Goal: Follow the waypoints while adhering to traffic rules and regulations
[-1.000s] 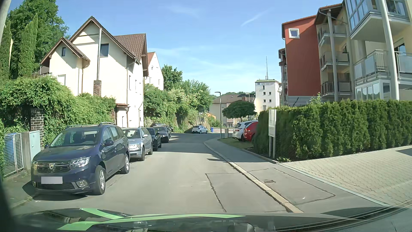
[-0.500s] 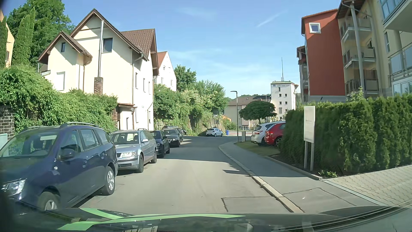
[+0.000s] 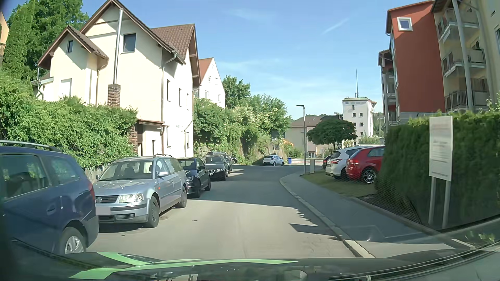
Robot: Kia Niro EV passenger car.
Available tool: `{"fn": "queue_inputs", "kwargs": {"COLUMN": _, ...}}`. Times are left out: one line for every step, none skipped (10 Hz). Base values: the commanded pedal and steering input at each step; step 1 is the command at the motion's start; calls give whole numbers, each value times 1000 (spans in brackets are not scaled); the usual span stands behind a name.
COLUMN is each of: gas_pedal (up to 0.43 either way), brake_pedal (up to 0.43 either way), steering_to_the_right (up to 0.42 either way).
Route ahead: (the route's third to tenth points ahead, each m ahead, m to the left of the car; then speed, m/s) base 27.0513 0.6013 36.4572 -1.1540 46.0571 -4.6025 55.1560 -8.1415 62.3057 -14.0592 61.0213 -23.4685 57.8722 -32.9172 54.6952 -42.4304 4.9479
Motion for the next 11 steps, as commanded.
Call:
{"fn": "queue_inputs", "kwargs": {"gas_pedal": 0, "brake_pedal": 85, "steering_to_the_right": -42}}
{"fn": "queue_inputs", "kwargs": {"gas_pedal": 0, "brake_pedal": 61, "steering_to_the_right": -42}}
{"fn": "queue_inputs", "kwargs": {"gas_pedal": 0, "brake_pedal": 55, "steering_to_the_right": -42}}
{"fn": "queue_inputs", "kwargs": {"gas_pedal": 0, "brake_pedal": 43, "steering_to_the_right": -44}}
{"fn": "queue_inputs", "kwargs": {"gas_pedal": 0, "brake_pedal": 37, "steering_to_the_right": -46}}
{"fn": "queue_inputs", "kwargs": {"gas_pedal": 0, "brake_pedal": 37, "steering_to_the_right": -46}}
{"fn": "queue_inputs", "kwargs": {"gas_pedal": 0, "brake_pedal": 49, "steering_to_the_right": -45}}
{"fn": "queue_inputs", "kwargs": {"gas_pedal": 0, "brake_pedal": 61, "steering_to_the_right": -44}}
{"fn": "queue_inputs", "kwargs": {"gas_pedal": 0, "brake_pedal": 67, "steering_to_the_right": -43}}
{"fn": "queue_inputs", "kwargs": {"gas_pedal": 0, "brake_pedal": 67, "steering_to_the_right": -42}}
{"fn": "queue_inputs", "kwargs": {"gas_pedal": 0, "brake_pedal": 61, "steering_to_the_right": -41}}
